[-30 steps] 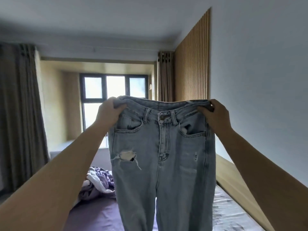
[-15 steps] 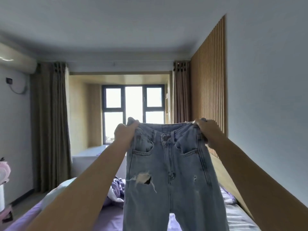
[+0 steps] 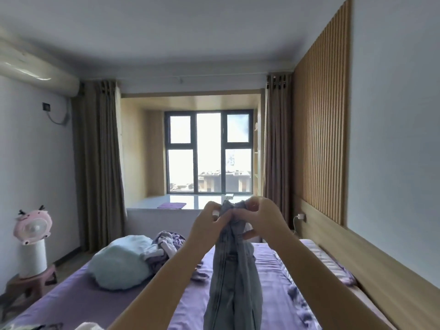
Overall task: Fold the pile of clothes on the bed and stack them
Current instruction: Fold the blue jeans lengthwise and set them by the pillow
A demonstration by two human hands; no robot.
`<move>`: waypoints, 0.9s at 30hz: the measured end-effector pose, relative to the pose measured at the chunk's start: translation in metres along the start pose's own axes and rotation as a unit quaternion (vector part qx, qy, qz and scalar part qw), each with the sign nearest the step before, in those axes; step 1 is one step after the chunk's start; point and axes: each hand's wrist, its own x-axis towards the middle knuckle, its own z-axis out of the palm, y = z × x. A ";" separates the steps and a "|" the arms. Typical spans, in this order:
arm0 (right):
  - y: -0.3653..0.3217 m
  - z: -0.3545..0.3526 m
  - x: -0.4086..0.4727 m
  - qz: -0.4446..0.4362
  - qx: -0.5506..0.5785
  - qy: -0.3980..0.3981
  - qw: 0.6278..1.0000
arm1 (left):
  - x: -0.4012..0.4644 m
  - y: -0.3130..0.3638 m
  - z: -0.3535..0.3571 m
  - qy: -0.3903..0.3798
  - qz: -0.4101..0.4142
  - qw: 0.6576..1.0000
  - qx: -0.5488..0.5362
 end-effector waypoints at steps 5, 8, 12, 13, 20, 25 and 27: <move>0.017 0.023 -0.019 0.051 0.219 -0.084 0.971 | -0.029 -0.027 -0.011 -0.048 -0.056 0.987 -0.140; 0.030 0.033 -0.030 0.021 0.211 -0.116 0.970 | -0.044 -0.048 -0.015 -0.025 -0.055 0.990 -0.127; 0.080 0.044 -0.042 -0.101 -0.056 0.001 0.993 | -0.064 -0.074 -0.022 -0.047 -0.058 0.975 -0.207; 0.096 0.046 -0.045 -0.097 -0.071 0.033 0.992 | -0.070 -0.080 -0.025 -0.063 -0.060 0.969 -0.231; 0.171 0.059 -0.083 0.056 0.263 -0.179 0.946 | -0.106 -0.111 -0.062 -0.162 -0.090 0.917 -0.354; 0.159 0.079 -0.089 0.069 0.244 -0.170 0.952 | -0.104 -0.128 -0.093 -0.077 -0.160 0.918 -0.354; 0.149 0.087 -0.086 0.051 0.201 -0.113 0.972 | -0.103 -0.130 -0.101 -0.073 -0.178 0.932 -0.306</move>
